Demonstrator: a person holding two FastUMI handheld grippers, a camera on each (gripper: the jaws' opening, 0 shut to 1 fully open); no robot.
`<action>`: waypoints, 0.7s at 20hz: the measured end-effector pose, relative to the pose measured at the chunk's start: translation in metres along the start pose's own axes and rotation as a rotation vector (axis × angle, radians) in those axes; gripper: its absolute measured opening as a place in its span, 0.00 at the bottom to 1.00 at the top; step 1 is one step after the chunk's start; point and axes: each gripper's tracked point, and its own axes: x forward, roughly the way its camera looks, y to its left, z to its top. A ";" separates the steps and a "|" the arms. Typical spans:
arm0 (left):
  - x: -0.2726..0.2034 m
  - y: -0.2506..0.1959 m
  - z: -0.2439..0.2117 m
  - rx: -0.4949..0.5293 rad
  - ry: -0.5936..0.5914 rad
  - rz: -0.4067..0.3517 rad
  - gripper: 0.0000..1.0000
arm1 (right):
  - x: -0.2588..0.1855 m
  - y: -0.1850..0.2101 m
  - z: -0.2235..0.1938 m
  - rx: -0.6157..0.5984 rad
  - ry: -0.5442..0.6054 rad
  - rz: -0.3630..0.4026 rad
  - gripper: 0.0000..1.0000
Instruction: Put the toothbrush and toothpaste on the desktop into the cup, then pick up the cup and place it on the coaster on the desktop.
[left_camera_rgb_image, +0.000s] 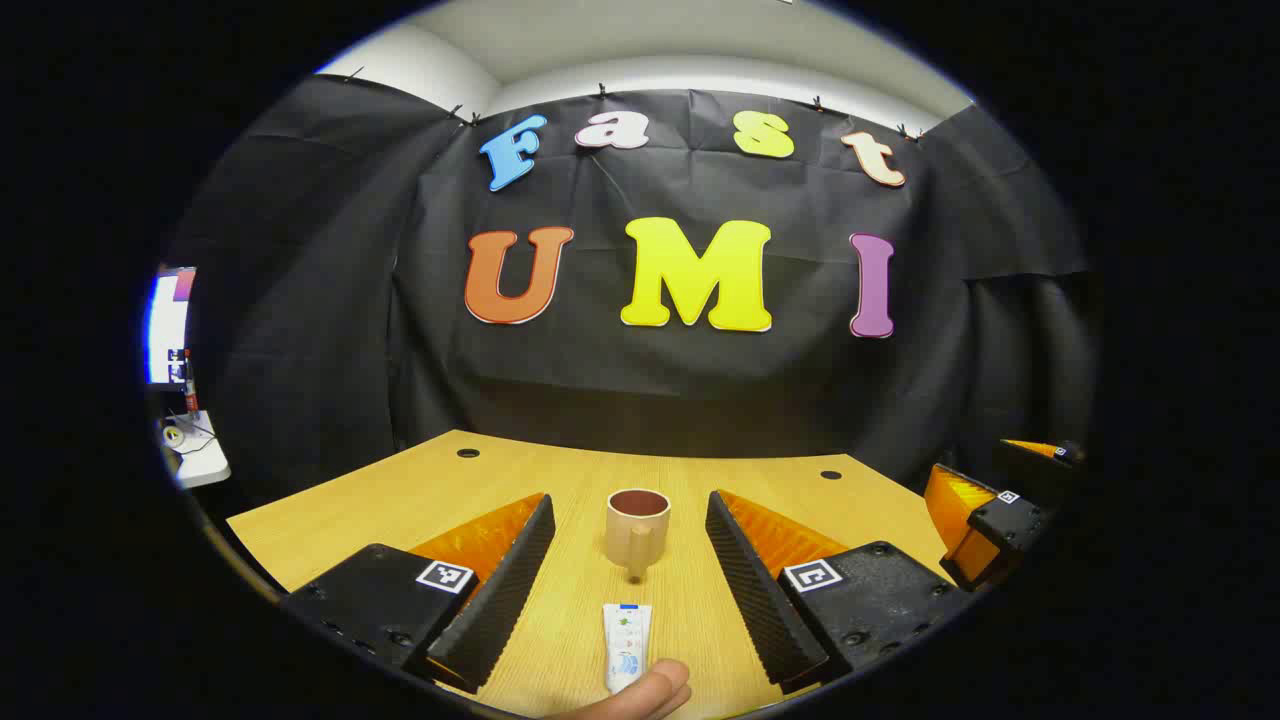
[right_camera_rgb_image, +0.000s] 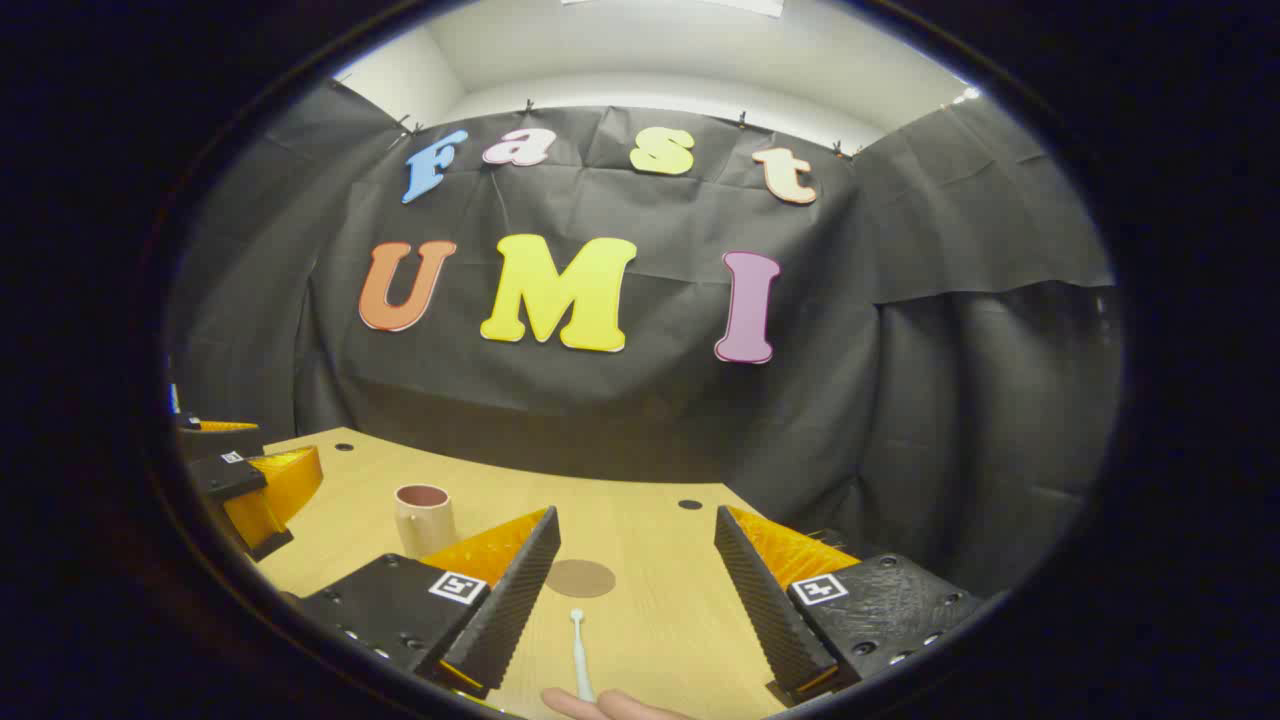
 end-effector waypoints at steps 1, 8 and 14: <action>0.000 -0.002 -0.002 0.001 0.006 -0.006 0.96 | 0.001 0.000 -0.001 -0.003 0.007 0.001 0.96; 0.000 -0.006 -0.007 -0.003 0.024 -0.017 0.96 | 0.003 0.001 -0.008 -0.002 0.023 0.010 0.95; 0.001 -0.004 -0.008 0.016 0.023 -0.001 0.97 | 0.004 0.001 -0.012 0.002 0.031 0.010 0.95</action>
